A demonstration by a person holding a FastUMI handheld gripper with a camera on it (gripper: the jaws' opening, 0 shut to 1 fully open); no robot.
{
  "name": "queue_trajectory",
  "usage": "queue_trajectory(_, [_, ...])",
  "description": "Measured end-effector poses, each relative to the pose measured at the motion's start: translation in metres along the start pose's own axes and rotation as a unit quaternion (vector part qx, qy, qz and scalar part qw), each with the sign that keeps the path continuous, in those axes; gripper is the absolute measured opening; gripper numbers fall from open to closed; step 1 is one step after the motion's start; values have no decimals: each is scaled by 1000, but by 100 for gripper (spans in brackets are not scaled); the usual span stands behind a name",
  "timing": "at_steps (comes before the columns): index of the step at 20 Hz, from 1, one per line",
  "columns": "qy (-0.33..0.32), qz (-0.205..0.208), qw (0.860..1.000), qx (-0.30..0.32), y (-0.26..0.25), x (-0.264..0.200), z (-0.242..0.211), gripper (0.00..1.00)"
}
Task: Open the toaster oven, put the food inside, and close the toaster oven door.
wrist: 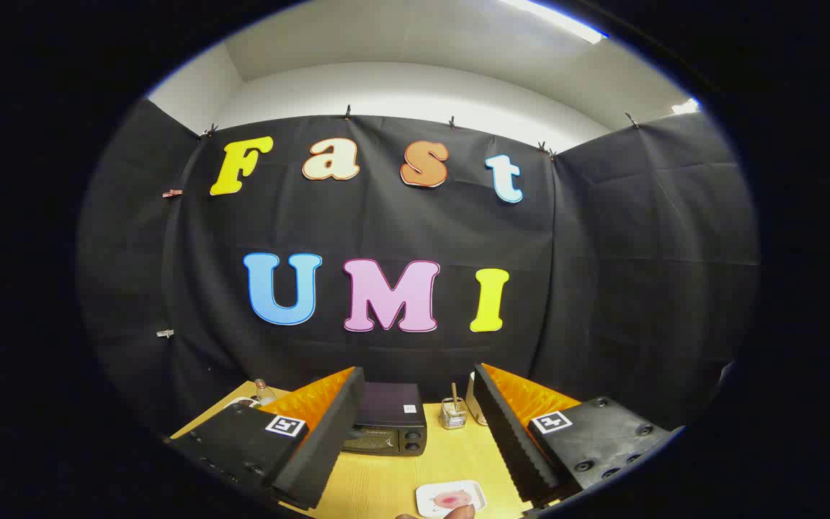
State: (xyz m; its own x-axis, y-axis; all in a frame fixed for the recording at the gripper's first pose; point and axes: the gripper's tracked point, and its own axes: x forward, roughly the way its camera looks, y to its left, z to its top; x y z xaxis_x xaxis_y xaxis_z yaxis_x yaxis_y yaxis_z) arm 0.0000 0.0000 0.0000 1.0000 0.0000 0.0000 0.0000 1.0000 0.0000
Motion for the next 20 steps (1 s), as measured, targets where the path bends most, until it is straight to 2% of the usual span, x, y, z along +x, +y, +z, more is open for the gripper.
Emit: queue_trajectory(20, [3, -7, 1000, 0, -1, -4, -3, 98])
